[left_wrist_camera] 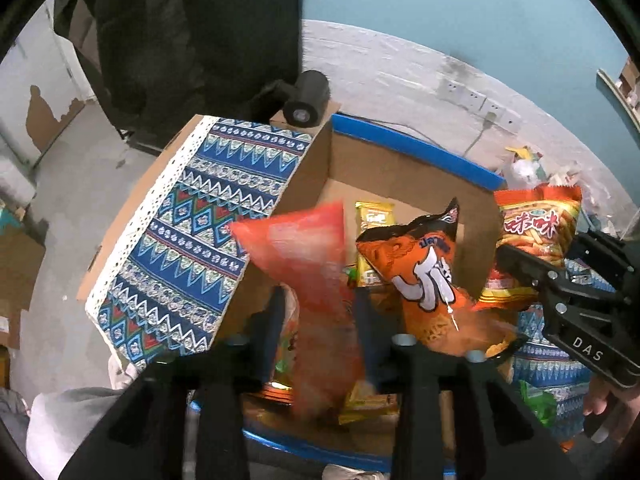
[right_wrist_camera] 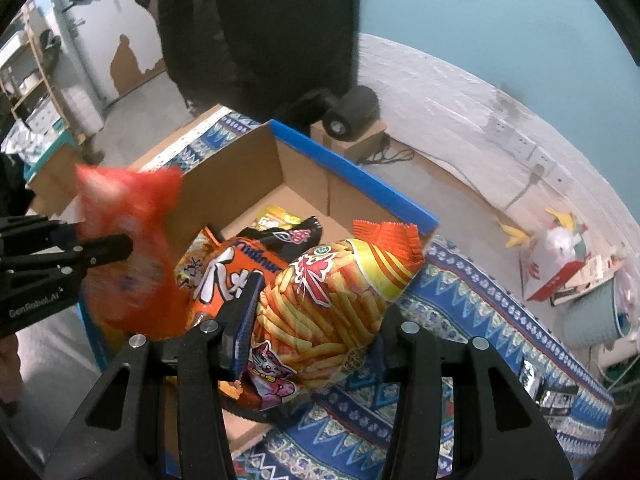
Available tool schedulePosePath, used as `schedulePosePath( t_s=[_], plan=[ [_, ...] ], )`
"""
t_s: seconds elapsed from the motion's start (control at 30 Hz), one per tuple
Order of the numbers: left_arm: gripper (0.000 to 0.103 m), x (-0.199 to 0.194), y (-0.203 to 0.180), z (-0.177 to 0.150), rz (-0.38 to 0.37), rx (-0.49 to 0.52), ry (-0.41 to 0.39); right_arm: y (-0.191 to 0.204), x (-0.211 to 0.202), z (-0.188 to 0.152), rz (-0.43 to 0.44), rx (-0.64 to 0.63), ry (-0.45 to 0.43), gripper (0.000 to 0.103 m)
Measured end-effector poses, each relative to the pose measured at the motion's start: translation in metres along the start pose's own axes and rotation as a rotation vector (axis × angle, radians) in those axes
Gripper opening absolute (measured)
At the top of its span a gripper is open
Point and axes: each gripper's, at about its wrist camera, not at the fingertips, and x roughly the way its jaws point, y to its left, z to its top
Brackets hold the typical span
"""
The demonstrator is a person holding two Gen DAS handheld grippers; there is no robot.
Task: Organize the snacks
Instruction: 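Carry both bags over the cardboard box and open both tools to drop them, then grasp the green chip bag with the left tool while the right tool grasps a black pack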
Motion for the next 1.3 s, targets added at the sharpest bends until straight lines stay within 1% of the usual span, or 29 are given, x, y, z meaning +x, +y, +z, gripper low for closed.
schedulePosePath(
  t_s=[0.03,0.07,0.1,0.17,0.2,0.27,0.33,0.5,0.9,1.13,1.3],
  plan=[
    [0.058,-0.001,0.000,0.000,0.003,0.002,-0.004,0.001,0.000,0.000,0.006,-0.003,-0.007,0.047],
    [0.062,-0.003,-0.002,0.000,0.009,0.006,-0.012,0.001,0.000,0.001,0.008,-0.004,-0.010,0.053],
    [0.065,-0.005,-0.004,0.000,0.017,0.014,-0.021,0.001,-0.001,0.001,0.011,-0.001,-0.016,0.062],
    [0.070,-0.007,-0.009,0.001,0.034,0.031,-0.027,-0.001,-0.006,0.001,0.008,0.010,-0.031,0.069],
    [0.073,-0.008,-0.011,0.001,0.036,0.038,-0.027,-0.002,-0.009,0.002,0.007,0.017,-0.040,0.071],
    [0.074,-0.010,-0.016,0.001,0.026,0.047,-0.028,-0.004,-0.015,0.003,0.004,0.029,-0.053,0.073],
    [0.078,-0.010,-0.019,0.001,0.020,0.056,-0.024,-0.006,-0.021,0.003,0.001,0.037,-0.066,0.075],
    [0.079,-0.013,-0.035,-0.002,0.001,0.089,-0.013,-0.018,-0.036,-0.003,-0.019,0.064,-0.086,0.077],
    [0.080,-0.028,-0.085,-0.013,-0.108,0.164,0.005,-0.048,-0.062,-0.035,-0.058,0.099,-0.074,0.077],
    [0.080,-0.032,-0.116,-0.021,-0.141,0.218,0.021,-0.068,-0.075,-0.057,-0.091,0.126,-0.059,0.077],
    [0.080,-0.032,-0.135,-0.029,-0.149,0.266,0.030,-0.086,-0.086,-0.078,-0.107,0.150,-0.045,0.077]
  ],
)
